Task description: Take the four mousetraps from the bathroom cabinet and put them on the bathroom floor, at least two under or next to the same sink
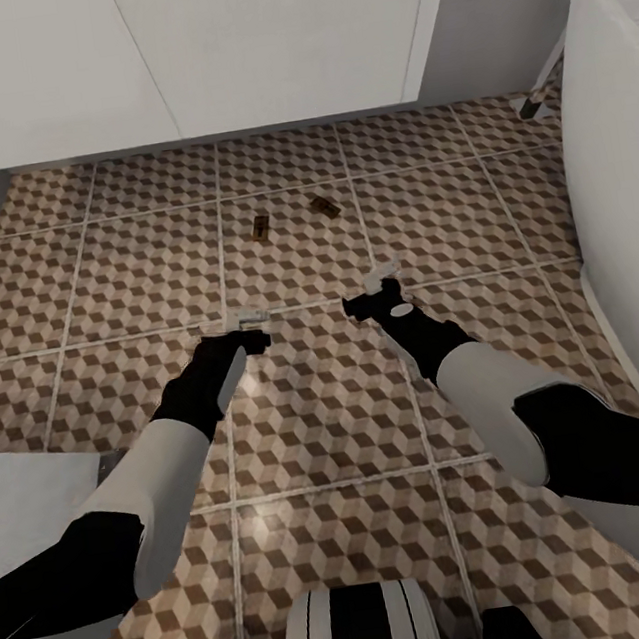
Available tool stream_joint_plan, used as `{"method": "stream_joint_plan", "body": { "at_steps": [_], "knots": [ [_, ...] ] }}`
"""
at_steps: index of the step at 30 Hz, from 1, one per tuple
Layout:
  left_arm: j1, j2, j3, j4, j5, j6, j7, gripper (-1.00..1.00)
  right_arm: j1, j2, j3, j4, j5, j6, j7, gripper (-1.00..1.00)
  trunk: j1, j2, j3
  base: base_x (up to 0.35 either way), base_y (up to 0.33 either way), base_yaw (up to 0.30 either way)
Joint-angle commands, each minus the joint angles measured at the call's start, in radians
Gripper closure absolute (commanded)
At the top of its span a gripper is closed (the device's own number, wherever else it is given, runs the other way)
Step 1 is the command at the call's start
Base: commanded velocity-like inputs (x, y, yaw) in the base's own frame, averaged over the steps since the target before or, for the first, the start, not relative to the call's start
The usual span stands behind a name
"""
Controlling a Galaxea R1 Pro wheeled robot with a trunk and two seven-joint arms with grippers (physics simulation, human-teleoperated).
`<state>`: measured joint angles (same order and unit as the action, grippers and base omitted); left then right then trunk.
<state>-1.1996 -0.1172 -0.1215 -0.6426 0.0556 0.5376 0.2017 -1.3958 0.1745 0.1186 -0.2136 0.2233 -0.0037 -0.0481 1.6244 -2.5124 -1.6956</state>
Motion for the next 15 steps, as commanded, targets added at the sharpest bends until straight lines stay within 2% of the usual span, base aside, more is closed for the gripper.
{"method": "stream_joint_plan", "body": {
  "at_steps": [1, 4, 8, 15],
  "knots": [
    [0.006, 0.001, -0.004, -0.002, 0.006, 0.004, 0.007, -1.0, -0.001, 0.0, 0.005, 0.012, 0.005, -0.011, -0.005, -1.0, -0.001, 0.0, 0.004, 0.0, 0.0, 0.0],
    [0.041, 0.001, -0.004, 0.001, 0.006, -0.025, 0.007, -1.0, 0.0, 0.0, 0.005, 0.071, 0.004, -0.062, -0.005, -1.0, -0.002, 0.001, 0.015, 0.0, 0.0, 0.0],
    [0.06, 0.002, -0.004, 0.012, 0.006, -0.08, 0.007, -1.0, 0.0, 0.0, 0.005, 0.103, 0.004, -0.096, -0.006, -1.0, -0.004, 0.002, 0.031, 0.0, 0.0, 0.0],
    [0.082, 0.002, -0.005, 0.028, 0.006, -0.096, 0.008, -1.0, 0.004, 0.0, 0.006, 0.112, 0.002, -0.11, -0.004, -1.0, -0.007, 0.003, 0.058, 0.0, 0.0, 0.0]
  ]
}}
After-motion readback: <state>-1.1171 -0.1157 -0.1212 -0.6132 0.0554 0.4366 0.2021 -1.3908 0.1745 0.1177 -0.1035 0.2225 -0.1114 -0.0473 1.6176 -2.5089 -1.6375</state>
